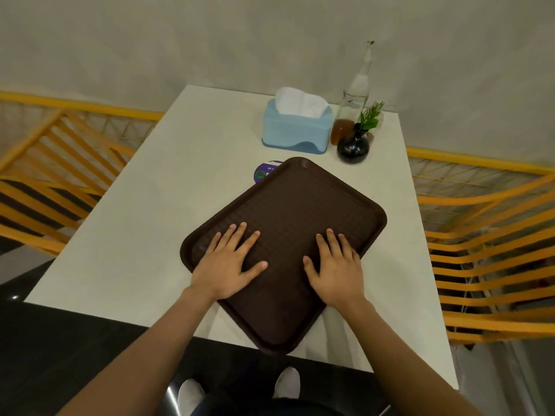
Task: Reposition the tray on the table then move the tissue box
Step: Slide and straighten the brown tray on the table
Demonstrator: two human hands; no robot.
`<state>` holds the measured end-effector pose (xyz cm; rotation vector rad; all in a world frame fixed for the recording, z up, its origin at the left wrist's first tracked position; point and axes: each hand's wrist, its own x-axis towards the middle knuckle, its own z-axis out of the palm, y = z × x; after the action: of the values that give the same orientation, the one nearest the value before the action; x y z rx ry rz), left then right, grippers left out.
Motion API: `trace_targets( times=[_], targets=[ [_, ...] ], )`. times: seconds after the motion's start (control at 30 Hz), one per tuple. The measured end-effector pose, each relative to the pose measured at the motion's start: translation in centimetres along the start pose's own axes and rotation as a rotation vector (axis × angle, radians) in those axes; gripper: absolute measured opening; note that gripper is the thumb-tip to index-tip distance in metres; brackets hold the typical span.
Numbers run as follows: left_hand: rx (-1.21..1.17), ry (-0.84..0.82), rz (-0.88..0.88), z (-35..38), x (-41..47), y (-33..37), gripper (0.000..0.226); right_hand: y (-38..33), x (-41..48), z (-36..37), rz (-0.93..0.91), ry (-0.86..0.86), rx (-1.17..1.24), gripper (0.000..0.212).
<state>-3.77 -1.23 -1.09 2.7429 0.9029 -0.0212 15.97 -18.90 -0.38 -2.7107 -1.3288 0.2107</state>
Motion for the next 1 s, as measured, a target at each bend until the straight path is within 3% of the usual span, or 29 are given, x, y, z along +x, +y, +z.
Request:
trace_targets(
  times=[0.3,0.67,0.77,0.87,1.0],
  targets=[
    [-0.048,0.046,-0.220,0.1,-4.1,-1.6,0.086,-3.2,2.6,-0.4,-0.192,-0.095,-0.029,0.082],
    [-0.312,0.046,-0.464,-1.4,-7.4,-3.4,0.086,-8.6,8.5,-1.2,-0.533,-0.132,-0.130,0.071],
    [-0.295,0.044,-0.350,-3.6,-7.1,-5.7,0.069,-9.7,8.6,-1.3,-0.423,-0.023,-0.028,0.057],
    [-0.212,0.142,-0.214,-5.9,-6.2,-8.8,0.048,-10.2,6.3,-1.2,-0.171,0.222,0.215,0.039],
    [-0.064,0.265,-0.182,-7.4,-4.3,-12.5,0.043,-10.2,2.2,-0.3,0.071,0.339,0.287,0.029]
  ],
)
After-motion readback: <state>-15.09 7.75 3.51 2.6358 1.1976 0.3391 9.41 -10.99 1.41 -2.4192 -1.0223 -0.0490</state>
